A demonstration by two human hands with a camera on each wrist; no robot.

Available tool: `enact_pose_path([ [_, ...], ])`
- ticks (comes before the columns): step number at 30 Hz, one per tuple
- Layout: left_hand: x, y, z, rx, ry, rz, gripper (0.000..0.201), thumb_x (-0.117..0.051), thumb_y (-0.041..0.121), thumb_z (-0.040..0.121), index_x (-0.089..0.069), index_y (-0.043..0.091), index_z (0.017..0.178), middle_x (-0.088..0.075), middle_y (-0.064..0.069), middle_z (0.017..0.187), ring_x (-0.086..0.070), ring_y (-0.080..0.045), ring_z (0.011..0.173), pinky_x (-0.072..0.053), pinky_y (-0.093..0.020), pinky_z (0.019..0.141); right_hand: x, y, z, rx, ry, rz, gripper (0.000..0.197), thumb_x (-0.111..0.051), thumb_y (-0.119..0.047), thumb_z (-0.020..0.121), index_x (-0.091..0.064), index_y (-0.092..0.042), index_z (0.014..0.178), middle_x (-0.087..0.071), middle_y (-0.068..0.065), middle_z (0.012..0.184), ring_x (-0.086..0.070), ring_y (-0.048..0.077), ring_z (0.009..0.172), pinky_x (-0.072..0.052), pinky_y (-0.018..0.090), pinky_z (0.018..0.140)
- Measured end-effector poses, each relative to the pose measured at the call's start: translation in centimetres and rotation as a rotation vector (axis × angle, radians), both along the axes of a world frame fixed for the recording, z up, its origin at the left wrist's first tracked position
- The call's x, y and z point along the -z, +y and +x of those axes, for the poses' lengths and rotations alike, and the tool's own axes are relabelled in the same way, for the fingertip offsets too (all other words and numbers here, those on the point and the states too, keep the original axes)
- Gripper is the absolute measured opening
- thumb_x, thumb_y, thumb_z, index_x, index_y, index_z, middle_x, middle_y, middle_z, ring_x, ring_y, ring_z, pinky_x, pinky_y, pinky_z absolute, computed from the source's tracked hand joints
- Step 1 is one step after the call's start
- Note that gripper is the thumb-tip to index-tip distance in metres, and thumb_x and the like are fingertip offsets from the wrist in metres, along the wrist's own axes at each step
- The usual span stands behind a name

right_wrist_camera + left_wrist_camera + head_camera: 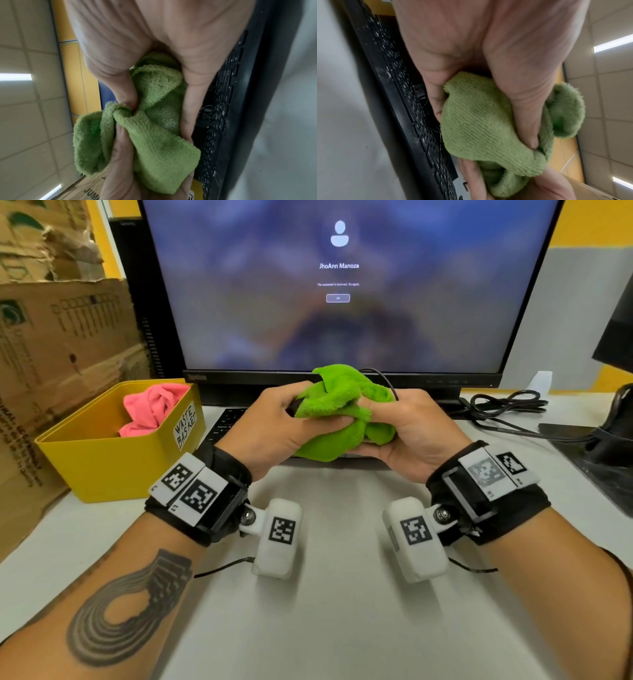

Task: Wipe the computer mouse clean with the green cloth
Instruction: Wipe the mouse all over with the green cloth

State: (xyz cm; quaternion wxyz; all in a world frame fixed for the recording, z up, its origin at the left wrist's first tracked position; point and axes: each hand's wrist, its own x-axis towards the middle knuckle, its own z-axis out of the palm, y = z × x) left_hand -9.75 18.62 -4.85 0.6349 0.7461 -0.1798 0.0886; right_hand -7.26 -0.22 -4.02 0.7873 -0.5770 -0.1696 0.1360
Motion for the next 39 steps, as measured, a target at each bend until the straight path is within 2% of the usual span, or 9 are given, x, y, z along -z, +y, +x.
enact_pose_path([
  [8, -1.0, -0.3, 0.0, -0.095, 0.103, -0.350, 0.023, -0.052, 0.007, 0.104, -0.075, 0.008, 0.100, -0.079, -0.010, 0.100, -0.076, -0.023, 0.098, -0.056, -0.045, 0.098, 0.0, -1.5, 1.1, -0.096, 0.015, 0.157, 0.045, -0.046, 0.003, 0.093, -0.052, 0.010, 0.137, -0.062, 0.027, 0.136, -0.062, 0.043, 0.125, -0.051, 0.061, 0.101],
  [12, -0.5, -0.1, 0.2, -0.045, 0.070, -0.269, 0.024, -0.061, 0.016, 0.093, -0.076, 0.005, 0.107, -0.074, -0.022, 0.120, -0.070, -0.036, 0.117, -0.051, -0.053, 0.108, 0.3, -0.9, 1.0, -0.127, -0.003, 0.082, 0.050, -0.056, -0.016, 0.093, -0.055, -0.007, 0.143, -0.059, 0.020, 0.144, -0.056, 0.039, 0.133, -0.046, 0.057, 0.109],
  [16, -0.2, 0.5, 0.2, -0.002, -0.018, -0.084, 0.034, -0.072, 0.037, 0.091, -0.080, 0.009, 0.109, -0.074, -0.023, 0.122, -0.067, -0.042, 0.123, -0.049, -0.061, 0.109, 0.4, -0.7, 0.9, -0.018, -0.036, 0.003, 0.046, -0.065, -0.015, 0.094, -0.057, 0.002, 0.136, -0.060, 0.027, 0.138, -0.061, 0.041, 0.127, -0.052, 0.057, 0.102],
  [21, -1.3, 0.1, -0.6, -0.171, -0.075, 0.126, 0.043, -0.038, 0.036, 0.113, -0.075, 0.013, 0.116, -0.079, -0.003, 0.111, -0.074, -0.007, 0.105, -0.057, -0.021, 0.090, 0.4, -0.4, 0.9, -0.001, -0.042, 0.053, 0.037, -0.054, -0.013, 0.102, -0.057, 0.006, 0.133, -0.064, 0.026, 0.133, -0.062, 0.039, 0.125, -0.049, 0.061, 0.105],
  [26, -1.3, 0.2, -0.6, -0.197, 0.047, 0.192, 0.045, -0.041, 0.042, 0.111, -0.075, 0.013, 0.100, -0.073, -0.011, 0.086, -0.069, -0.017, 0.066, -0.057, -0.031, 0.048, 1.0, -0.6, 1.2, -0.091, -0.035, 0.104, 0.045, -0.050, -0.003, 0.097, -0.049, 0.009, 0.140, -0.055, 0.029, 0.144, -0.055, 0.041, 0.134, -0.043, 0.059, 0.111],
  [29, -1.3, 0.1, -0.9, -0.128, -0.001, 0.146, 0.019, -0.065, 0.035, 0.100, -0.073, 0.018, 0.097, -0.070, -0.005, 0.083, -0.067, -0.008, 0.064, -0.057, -0.028, 0.047, 0.8, -0.8, 1.3, -0.101, -0.038, 0.148, 0.045, -0.050, -0.001, 0.096, -0.047, 0.013, 0.139, -0.057, 0.029, 0.138, -0.061, 0.039, 0.124, -0.052, 0.051, 0.103],
  [32, -0.9, 0.3, -0.7, -0.095, -0.012, 0.184, 0.036, -0.080, 0.040, 0.080, -0.073, 0.017, 0.107, -0.074, -0.009, 0.089, -0.073, -0.017, 0.064, -0.058, -0.032, 0.047, 0.8, -1.1, 1.1, -0.088, -0.028, 0.158, 0.042, -0.055, -0.004, 0.092, -0.054, 0.013, 0.130, -0.067, 0.023, 0.121, -0.071, 0.031, 0.107, -0.061, 0.039, 0.087],
  [34, -0.8, 0.4, -0.7, -0.114, -0.078, 0.270, 0.033, -0.078, 0.044, 0.085, -0.072, 0.017, 0.105, -0.072, -0.005, 0.080, -0.068, -0.019, 0.052, -0.049, -0.027, 0.038, 0.8, -1.3, 1.1, -0.088, -0.021, 0.145, 0.035, -0.057, -0.003, 0.089, -0.059, 0.010, 0.122, -0.072, 0.018, 0.112, -0.073, 0.026, 0.101, -0.062, 0.035, 0.083],
  [39, -1.4, 0.8, -0.8, -0.161, -0.201, 0.326, 0.041, -0.062, 0.054, 0.091, -0.065, 0.014, 0.101, -0.059, 0.001, 0.056, -0.049, -0.021, 0.030, -0.032, -0.019, 0.032, 1.3, -1.3, 1.8, -0.041, -0.046, 0.100, 0.042, -0.063, 0.011, 0.077, -0.062, 0.005, 0.118, -0.068, 0.021, 0.114, -0.069, 0.031, 0.106, -0.051, 0.046, 0.102],
])
